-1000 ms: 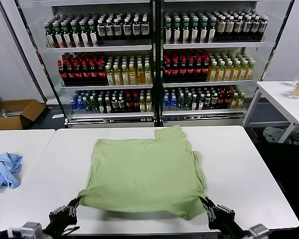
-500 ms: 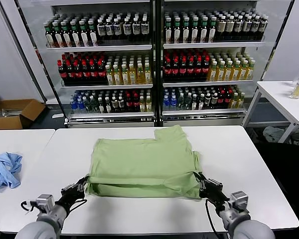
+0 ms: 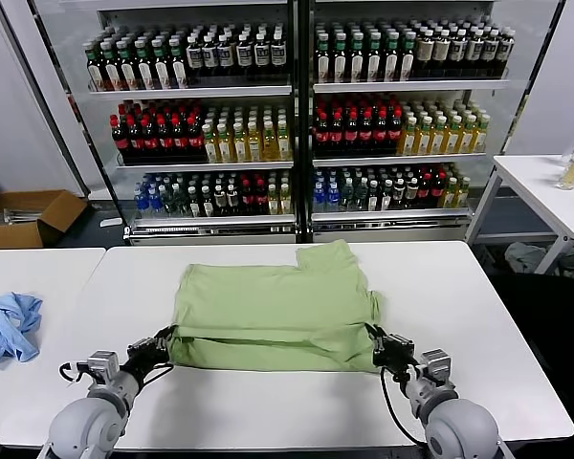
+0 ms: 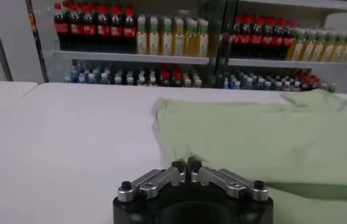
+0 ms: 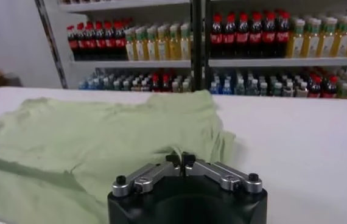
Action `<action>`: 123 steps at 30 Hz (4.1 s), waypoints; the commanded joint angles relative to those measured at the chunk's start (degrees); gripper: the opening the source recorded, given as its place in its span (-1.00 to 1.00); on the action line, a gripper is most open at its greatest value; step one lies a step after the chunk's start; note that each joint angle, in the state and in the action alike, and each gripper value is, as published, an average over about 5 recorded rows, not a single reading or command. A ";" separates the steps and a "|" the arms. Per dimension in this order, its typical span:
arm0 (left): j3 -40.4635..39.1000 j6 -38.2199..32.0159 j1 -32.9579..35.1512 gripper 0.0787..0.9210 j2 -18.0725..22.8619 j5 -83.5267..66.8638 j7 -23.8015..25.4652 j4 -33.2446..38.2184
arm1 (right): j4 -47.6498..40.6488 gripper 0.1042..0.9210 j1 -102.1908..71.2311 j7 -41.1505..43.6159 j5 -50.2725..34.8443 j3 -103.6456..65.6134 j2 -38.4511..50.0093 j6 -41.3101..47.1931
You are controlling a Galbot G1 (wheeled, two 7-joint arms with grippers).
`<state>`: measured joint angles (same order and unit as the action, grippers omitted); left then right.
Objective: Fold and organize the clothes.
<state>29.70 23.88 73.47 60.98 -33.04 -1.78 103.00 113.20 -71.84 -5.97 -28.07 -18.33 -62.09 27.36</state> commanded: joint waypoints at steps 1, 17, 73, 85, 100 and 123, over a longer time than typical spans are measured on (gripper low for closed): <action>0.52 -1.89 -1.47 -0.63 -0.04 1.43 -1.33 -2.38 | -1.26 -0.44 1.32 -0.77 1.66 0.39 -0.03 0.40; 2.30 0.06 13.30 0.48 -1.74 -3.20 -2.60 10.48 | 7.57 0.64 -11.79 -3.98 0.57 -2.50 1.25 1.51; 13.29 -0.43 37.61 -0.99 -1.62 7.87 -1.04 23.96 | 22.39 -0.98 -33.00 -5.32 4.73 -6.23 3.15 1.37; 12.88 3.91 37.17 -0.70 -0.03 8.37 -2.66 34.92 | 28.30 -0.46 -33.31 -5.70 6.99 -7.15 3.59 2.66; 2.11 7.25 -2.80 0.33 -10.02 -7.78 -1.14 13.74 | 0.27 0.61 17.57 -9.80 -11.05 4.15 5.93 5.89; -15.18 4.83 -28.01 0.77 -10.69 -1.23 12.88 -24.35 | -47.25 0.76 48.23 -6.92 -3.46 18.56 -13.69 5.05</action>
<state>21.50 29.38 58.02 51.21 -36.30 3.78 96.34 86.00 -35.63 -13.19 -34.16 -3.85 -67.94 32.55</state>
